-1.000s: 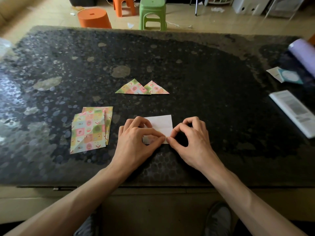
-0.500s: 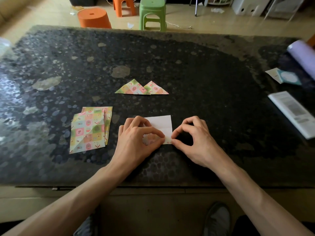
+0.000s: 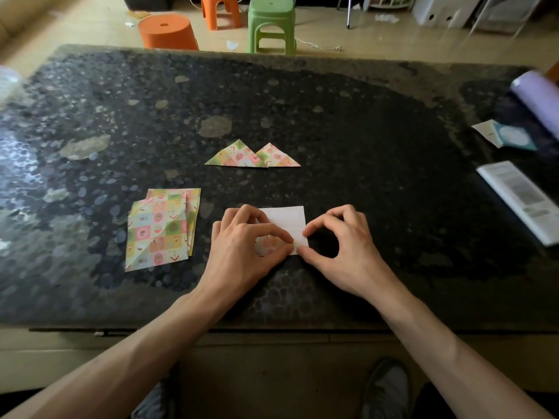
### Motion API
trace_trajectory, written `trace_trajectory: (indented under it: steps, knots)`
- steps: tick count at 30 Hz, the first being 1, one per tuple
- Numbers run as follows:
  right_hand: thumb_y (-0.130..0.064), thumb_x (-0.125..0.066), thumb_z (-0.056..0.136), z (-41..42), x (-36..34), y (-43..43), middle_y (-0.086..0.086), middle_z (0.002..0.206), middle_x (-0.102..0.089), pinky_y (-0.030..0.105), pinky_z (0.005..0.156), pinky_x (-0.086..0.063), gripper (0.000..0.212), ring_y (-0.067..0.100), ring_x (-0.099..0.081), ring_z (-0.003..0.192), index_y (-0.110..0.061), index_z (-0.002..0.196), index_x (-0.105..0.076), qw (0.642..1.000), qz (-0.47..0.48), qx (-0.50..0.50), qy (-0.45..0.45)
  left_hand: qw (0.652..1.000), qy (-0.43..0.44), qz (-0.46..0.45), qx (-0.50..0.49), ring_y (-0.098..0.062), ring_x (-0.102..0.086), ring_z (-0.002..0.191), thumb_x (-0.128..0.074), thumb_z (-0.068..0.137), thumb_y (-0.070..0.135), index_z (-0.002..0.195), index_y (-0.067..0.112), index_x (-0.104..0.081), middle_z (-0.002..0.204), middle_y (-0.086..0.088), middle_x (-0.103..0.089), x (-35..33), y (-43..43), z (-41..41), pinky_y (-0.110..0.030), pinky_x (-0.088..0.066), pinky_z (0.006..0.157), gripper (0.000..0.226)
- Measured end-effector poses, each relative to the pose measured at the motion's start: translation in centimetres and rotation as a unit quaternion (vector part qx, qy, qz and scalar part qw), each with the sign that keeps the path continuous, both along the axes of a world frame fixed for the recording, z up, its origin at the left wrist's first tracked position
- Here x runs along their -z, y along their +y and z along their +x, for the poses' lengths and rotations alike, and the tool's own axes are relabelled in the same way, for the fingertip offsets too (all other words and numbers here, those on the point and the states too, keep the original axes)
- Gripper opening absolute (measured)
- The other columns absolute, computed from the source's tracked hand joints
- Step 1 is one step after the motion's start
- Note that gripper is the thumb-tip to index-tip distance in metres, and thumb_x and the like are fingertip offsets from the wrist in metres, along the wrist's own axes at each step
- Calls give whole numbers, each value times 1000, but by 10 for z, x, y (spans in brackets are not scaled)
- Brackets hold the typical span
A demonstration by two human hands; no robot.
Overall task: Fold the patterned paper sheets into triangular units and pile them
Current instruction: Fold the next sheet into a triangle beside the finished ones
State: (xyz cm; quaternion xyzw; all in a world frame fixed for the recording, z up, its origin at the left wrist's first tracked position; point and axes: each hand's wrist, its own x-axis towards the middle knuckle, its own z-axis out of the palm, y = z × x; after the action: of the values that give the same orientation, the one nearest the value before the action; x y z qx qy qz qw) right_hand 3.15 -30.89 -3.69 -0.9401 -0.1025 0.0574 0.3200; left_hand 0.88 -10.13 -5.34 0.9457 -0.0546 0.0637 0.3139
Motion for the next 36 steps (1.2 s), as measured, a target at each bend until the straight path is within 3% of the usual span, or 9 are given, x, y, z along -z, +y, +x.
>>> trace_trajectory:
  steps: [7, 13, 16, 20, 25, 31, 36]
  knots:
    - [-48, -78, 84, 1, 3, 3, -13, 120, -35, 27, 104, -33, 28, 5, -28, 121, -40, 106, -63, 1000, -30, -3, -8, 1000, 27, 8, 11, -10, -38, 118, -74, 83, 57, 93, 54, -73, 112, 17, -49, -4, 2, 3, -33, -27, 96, 11]
    - [-62, -69, 84, -9, 15, 15, -12, 121, -30, 24, 93, -21, 37, 10, -29, 123, -37, 108, -56, 995, -73, 13, -69, 999, 32, 19, 21, -8, -36, 120, -63, 81, 67, 96, 53, -75, 114, 18, -49, -6, 4, 4, -33, -26, 98, 23]
    - [-63, -67, 84, -8, 14, 13, -15, 119, -26, 23, 93, -19, 37, 11, -28, 126, -39, 109, -54, 996, -74, 7, -52, 999, 43, 14, 29, -7, -36, 120, -68, 86, 60, 98, 54, -75, 114, 20, -48, -8, 6, 5, -34, -27, 99, 15]
    - [-68, -62, 80, -6, 14, 13, -15, 119, -25, 24, 96, -21, 41, 11, -28, 126, -39, 109, -54, 996, -77, 5, -47, 998, 52, 14, 43, -5, -34, 117, -70, 90, 54, 102, 56, -74, 110, 23, -45, -10, 14, 6, -34, -27, 100, 14]
    - [-72, -63, 80, -11, 17, 16, -10, 121, -32, 26, 94, -23, 45, 13, -31, 122, -37, 106, -53, 992, -88, 18, -83, 998, 44, 3, 45, -5, -34, 118, -64, 86, 63, 101, 58, -74, 109, 24, -45, -10, 14, 3, -35, -26, 100, 18]
    - [-73, -63, 79, -9, 14, 16, -8, 127, -34, 26, 95, -22, 46, 14, -30, 128, -38, 107, -53, 994, -93, 12, -58, 993, 85, 26, 72, -6, -33, 120, -70, 92, 46, 103, 62, -70, 113, 21, -45, -19, 23, 6, -33, -22, 98, 20]
    - [-83, -54, 76, -14, 22, 26, -6, 122, -35, 30, 92, -32, 55, 18, -34, 124, -35, 104, -49, 986, -123, 48, -103, 995, 65, 33, 61, -5, -33, 118, -63, 85, 63, 98, 65, -69, 112, 22, -46, -18, 27, 5, -32, -21, 94, 15]
